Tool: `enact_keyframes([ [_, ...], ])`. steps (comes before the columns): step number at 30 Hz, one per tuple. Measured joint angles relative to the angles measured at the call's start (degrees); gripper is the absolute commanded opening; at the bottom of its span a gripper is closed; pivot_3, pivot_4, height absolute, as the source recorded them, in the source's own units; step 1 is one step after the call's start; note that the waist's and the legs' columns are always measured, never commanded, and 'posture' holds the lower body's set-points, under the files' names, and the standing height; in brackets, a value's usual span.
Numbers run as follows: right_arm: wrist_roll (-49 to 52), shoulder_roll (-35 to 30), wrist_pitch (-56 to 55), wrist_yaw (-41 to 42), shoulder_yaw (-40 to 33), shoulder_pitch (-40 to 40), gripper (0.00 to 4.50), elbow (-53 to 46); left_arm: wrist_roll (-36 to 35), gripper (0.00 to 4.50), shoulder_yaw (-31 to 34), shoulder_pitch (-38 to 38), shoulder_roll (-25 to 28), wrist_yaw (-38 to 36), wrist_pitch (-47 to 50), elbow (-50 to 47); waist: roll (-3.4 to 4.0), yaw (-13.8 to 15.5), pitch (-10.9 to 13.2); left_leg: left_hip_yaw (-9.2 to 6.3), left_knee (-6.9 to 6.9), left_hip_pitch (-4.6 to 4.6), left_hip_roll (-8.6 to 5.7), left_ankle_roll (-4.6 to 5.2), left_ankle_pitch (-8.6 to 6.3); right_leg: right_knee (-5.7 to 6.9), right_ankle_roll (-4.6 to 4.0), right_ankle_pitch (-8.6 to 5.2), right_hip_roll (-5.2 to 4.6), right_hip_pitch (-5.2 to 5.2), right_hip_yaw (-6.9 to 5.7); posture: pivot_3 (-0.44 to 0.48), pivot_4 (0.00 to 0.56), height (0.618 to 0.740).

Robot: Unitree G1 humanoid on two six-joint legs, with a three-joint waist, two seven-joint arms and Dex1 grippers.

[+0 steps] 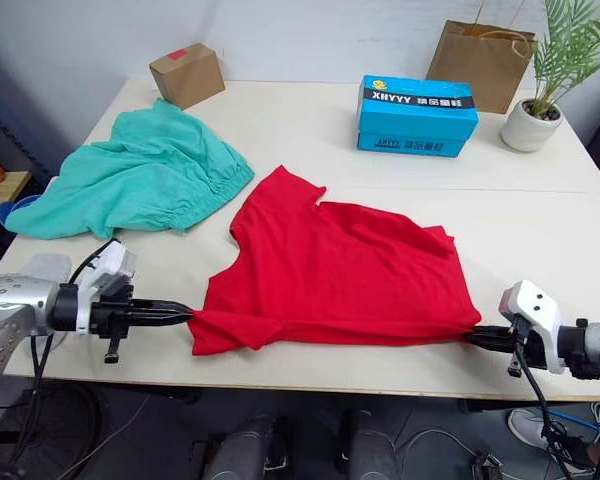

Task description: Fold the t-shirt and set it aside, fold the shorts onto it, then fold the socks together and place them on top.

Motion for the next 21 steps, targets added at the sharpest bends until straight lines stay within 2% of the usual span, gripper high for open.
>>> enact_keyframes([
  [8, 2.2, -1.0, 6.2, 2.1, -0.7, 1.5, 0.00, -2.9, 1.8, 0.02, -0.5, -0.3, -0.5, -0.3, -0.2, 3.0, 0.01, -0.1, 0.0, -0.01, -0.04, 0.00, 0.01, -0.01, 0.00, 0.03, 0.00, 0.00, 0.00, -0.05, 0.01, 0.000, 0.150, 0.740],
  [12, 3.5, -6.8, 10.2, 7.2, -6.4, 11.6, 0.00, -9.0, -1.8, 0.02, 4.0, 7.6, 3.9, -4.9, 2.1, -2.5, -0.04, -0.1, 0.0, -0.04, -0.05, -0.14, 0.04, -0.02, -0.02, -0.08, -0.01, -0.01, 0.02, -0.13, -0.03, 0.000, 0.150, 0.740],
  [16, 3.0, -7.2, 10.7, 8.5, -9.0, 17.4, 0.00, -12.8, -3.6, 0.02, 7.1, 14.9, 5.7, -6.7, 3.5, -8.5, -0.07, 0.0, 0.0, -0.05, -0.03, -0.07, 0.03, -0.27, -0.22, -0.11, 0.01, 0.00, -0.03, -0.04, 0.02, 0.000, 0.150, 0.740],
  [21, 3.0, -6.2, 11.2, 7.2, -9.4, 17.0, 0.00, -14.2, -4.6, 0.02, 7.6, 15.5, 4.7, -5.2, 4.0, -10.9, -0.07, 0.2, 0.0, -0.08, -0.05, -0.05, 0.04, -0.26, -0.21, -0.11, -0.04, 0.00, -0.04, -0.06, 0.03, 0.000, 0.150, 0.740],
])
